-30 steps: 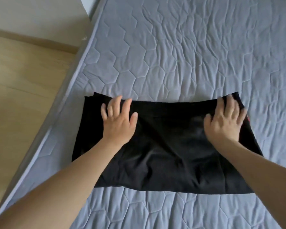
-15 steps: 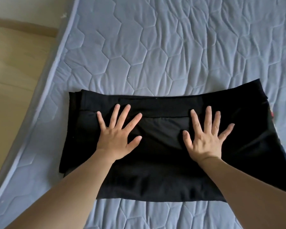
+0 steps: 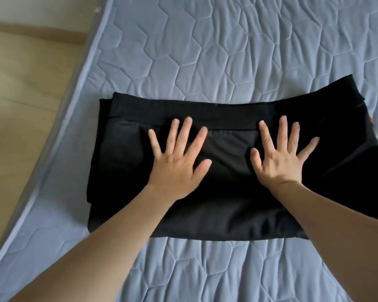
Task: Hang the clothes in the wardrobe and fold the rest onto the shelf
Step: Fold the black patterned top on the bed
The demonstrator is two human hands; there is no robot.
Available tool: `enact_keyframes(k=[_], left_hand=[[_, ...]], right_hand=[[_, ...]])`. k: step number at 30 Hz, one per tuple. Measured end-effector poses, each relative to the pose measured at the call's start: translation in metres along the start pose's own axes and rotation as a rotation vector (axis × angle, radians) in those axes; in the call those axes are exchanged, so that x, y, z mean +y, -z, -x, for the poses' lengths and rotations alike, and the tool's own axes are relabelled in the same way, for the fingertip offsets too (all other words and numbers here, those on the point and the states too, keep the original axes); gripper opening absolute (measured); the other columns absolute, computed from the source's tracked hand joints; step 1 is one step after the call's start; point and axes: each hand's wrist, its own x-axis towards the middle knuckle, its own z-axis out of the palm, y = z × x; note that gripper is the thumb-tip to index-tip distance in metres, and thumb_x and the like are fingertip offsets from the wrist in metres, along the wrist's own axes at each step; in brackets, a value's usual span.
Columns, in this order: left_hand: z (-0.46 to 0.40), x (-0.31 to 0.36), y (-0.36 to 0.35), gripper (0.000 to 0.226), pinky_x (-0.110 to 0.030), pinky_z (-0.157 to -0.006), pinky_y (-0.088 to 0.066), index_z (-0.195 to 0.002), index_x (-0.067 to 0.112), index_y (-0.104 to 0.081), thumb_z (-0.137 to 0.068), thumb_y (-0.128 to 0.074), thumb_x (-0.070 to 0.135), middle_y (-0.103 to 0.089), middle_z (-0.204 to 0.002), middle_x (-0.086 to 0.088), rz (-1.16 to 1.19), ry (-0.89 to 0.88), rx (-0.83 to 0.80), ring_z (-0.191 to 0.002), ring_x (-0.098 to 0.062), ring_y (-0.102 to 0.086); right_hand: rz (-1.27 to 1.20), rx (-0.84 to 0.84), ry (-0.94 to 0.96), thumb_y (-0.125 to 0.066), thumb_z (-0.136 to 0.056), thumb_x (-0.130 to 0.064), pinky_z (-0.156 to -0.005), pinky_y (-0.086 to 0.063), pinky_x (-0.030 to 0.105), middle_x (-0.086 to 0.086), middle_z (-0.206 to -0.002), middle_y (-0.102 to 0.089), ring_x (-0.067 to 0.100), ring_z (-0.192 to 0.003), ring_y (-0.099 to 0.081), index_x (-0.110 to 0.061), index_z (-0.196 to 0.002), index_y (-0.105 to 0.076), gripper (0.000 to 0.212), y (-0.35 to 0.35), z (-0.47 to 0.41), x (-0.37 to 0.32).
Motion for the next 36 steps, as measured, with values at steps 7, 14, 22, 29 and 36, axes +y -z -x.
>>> enact_keyframes(k=[7, 14, 22, 29, 36], left_hand=[[0.109, -0.057, -0.003, 0.067, -0.053, -0.117, -0.013, -0.151, 0.021, -0.026, -0.094, -0.030, 0.055, -0.018, -0.160, -0.005, -0.133, -0.047, -0.185, -0.148, -0.025, -0.014], [0.104, -0.089, 0.035, 0.067, -0.054, -0.108, -0.031, -0.149, 0.012, -0.030, -0.092, -0.044, 0.044, -0.031, -0.151, -0.012, 0.212, 0.520, -0.060, -0.134, -0.035, -0.033], [0.054, -0.119, 0.047, 0.059, -0.045, -0.102, -0.034, -0.144, 0.003, -0.026, -0.102, -0.030, 0.044, -0.040, -0.144, -0.020, 0.537, 0.923, -0.189, -0.129, -0.039, -0.041], [0.049, -0.129, 0.077, 0.055, -0.033, -0.094, -0.046, -0.120, 0.020, -0.058, -0.082, -0.059, 0.061, -0.063, -0.120, 0.005, 1.134, 1.029, -0.266, -0.109, -0.023, -0.061], [0.027, -0.056, 0.169, 0.017, -0.025, -0.058, -0.045, -0.079, 0.015, -0.065, -0.082, -0.060, 0.030, -0.066, -0.070, -0.004, 1.337, 0.903, -0.497, -0.061, -0.020, -0.062]], right_hand=[[0.032, -0.008, -0.040, -0.024, -0.097, -0.044, -0.112, 0.006, 0.062, 0.012, -0.160, 0.005, 0.034, -0.146, 0.004, -0.021, -0.153, -0.003, 0.064, 0.029, 0.043, -0.041], [-0.040, -0.175, 0.379, -0.029, -0.089, -0.053, -0.108, -0.015, 0.059, 0.006, -0.156, -0.024, 0.029, -0.141, -0.029, -0.023, -0.147, -0.032, 0.065, 0.030, 0.119, -0.131], [-0.109, -0.231, -0.064, -0.022, -0.093, -0.059, -0.110, 0.013, 0.060, 0.007, -0.158, 0.017, 0.036, -0.145, 0.013, -0.032, -0.150, 0.009, 0.071, 0.035, 0.117, -0.169], [-0.358, -0.542, 0.184, -0.040, -0.096, -0.048, -0.116, 0.010, 0.040, -0.003, -0.159, 0.017, 0.023, -0.145, 0.018, -0.034, -0.152, -0.003, 0.069, 0.037, 0.103, -0.137], [-1.401, -0.495, -0.468, -0.053, -0.094, -0.021, -0.081, -0.042, 0.020, 0.000, -0.109, -0.064, 0.016, -0.110, -0.056, -0.021, -0.109, -0.064, 0.019, 0.108, 0.098, -0.070]])
